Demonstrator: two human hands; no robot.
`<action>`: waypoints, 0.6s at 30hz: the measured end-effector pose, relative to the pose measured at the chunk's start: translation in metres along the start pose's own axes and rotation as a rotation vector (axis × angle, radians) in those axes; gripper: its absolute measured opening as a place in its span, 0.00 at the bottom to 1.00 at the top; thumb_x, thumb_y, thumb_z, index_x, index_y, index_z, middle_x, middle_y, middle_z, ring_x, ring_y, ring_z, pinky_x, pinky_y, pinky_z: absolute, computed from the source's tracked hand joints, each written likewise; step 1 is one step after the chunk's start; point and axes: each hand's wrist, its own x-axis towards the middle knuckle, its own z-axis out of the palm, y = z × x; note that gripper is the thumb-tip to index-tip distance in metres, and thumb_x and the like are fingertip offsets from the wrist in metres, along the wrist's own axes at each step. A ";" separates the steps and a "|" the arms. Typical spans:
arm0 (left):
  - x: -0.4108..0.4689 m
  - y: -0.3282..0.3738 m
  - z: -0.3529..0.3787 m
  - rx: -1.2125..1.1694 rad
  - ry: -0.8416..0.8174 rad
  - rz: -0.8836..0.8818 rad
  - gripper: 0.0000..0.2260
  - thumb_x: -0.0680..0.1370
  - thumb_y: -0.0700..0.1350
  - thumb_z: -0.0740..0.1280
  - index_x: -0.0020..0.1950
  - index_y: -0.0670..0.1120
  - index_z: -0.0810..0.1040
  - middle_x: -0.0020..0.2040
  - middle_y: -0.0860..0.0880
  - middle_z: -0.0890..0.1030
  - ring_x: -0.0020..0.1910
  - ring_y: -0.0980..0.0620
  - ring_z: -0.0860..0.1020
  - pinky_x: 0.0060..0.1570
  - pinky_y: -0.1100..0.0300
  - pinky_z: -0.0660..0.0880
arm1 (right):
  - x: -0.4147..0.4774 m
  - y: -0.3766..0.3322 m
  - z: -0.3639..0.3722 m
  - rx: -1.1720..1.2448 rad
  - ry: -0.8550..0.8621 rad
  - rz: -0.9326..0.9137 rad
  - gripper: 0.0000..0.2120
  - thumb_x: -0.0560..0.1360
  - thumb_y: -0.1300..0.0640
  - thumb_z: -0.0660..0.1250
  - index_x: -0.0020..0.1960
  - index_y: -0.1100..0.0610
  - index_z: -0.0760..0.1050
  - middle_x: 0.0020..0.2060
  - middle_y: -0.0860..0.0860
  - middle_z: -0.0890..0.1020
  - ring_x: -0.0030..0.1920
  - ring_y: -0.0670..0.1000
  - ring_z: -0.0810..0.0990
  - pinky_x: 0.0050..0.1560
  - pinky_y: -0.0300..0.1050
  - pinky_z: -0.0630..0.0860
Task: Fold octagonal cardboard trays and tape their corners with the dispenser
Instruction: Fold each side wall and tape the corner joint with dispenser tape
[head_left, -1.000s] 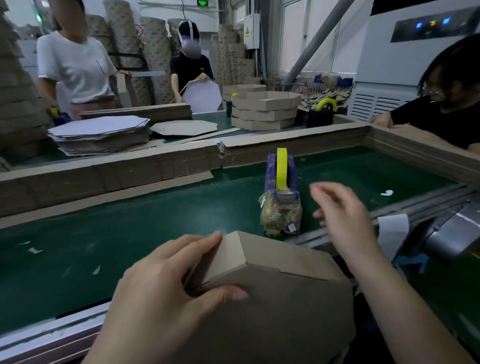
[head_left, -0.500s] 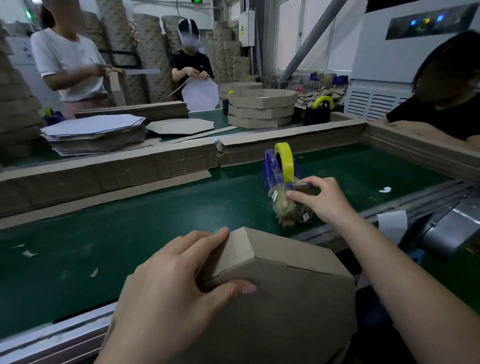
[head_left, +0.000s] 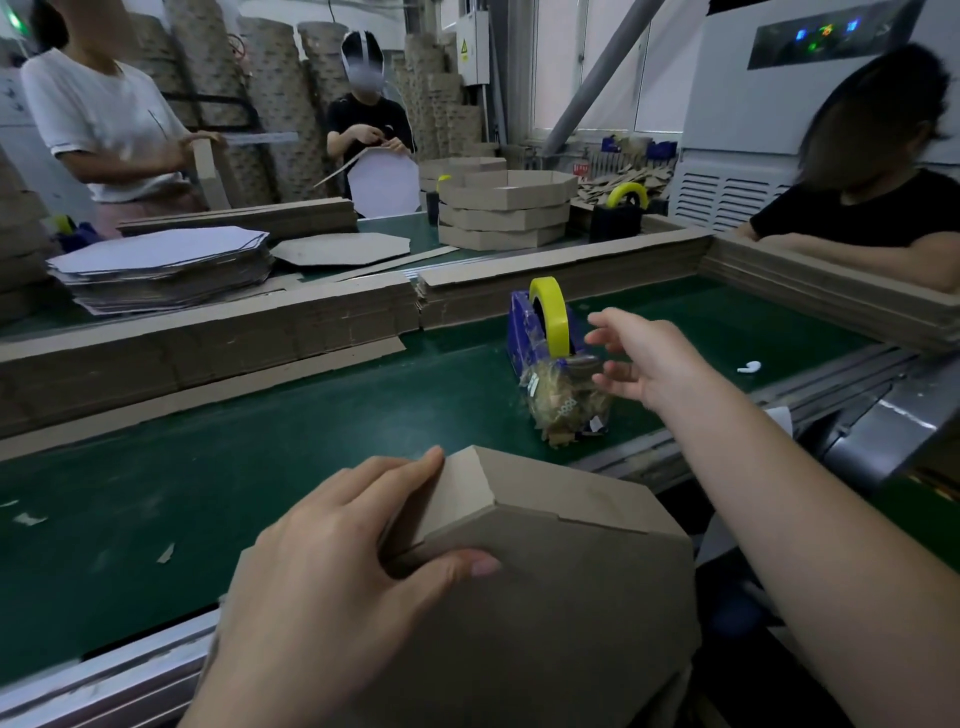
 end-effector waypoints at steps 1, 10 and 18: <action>0.000 0.000 0.000 -0.001 0.006 0.000 0.36 0.62 0.76 0.60 0.63 0.59 0.79 0.53 0.68 0.78 0.51 0.62 0.77 0.43 0.54 0.78 | 0.003 -0.002 -0.002 -0.055 0.043 -0.036 0.10 0.74 0.51 0.70 0.44 0.58 0.80 0.41 0.50 0.79 0.34 0.48 0.73 0.27 0.39 0.77; -0.002 0.000 0.000 0.011 -0.015 -0.014 0.35 0.61 0.77 0.59 0.63 0.63 0.77 0.54 0.70 0.77 0.52 0.62 0.78 0.45 0.58 0.77 | 0.031 -0.011 0.017 -0.607 -0.072 -0.346 0.14 0.72 0.47 0.74 0.52 0.54 0.78 0.45 0.48 0.79 0.48 0.50 0.77 0.45 0.44 0.71; -0.001 -0.003 -0.002 0.001 -0.013 -0.023 0.34 0.59 0.77 0.59 0.62 0.68 0.75 0.52 0.74 0.74 0.55 0.67 0.71 0.46 0.72 0.69 | 0.040 -0.009 0.021 -0.527 -0.007 -0.407 0.13 0.73 0.44 0.72 0.42 0.54 0.77 0.38 0.50 0.81 0.35 0.47 0.77 0.32 0.40 0.69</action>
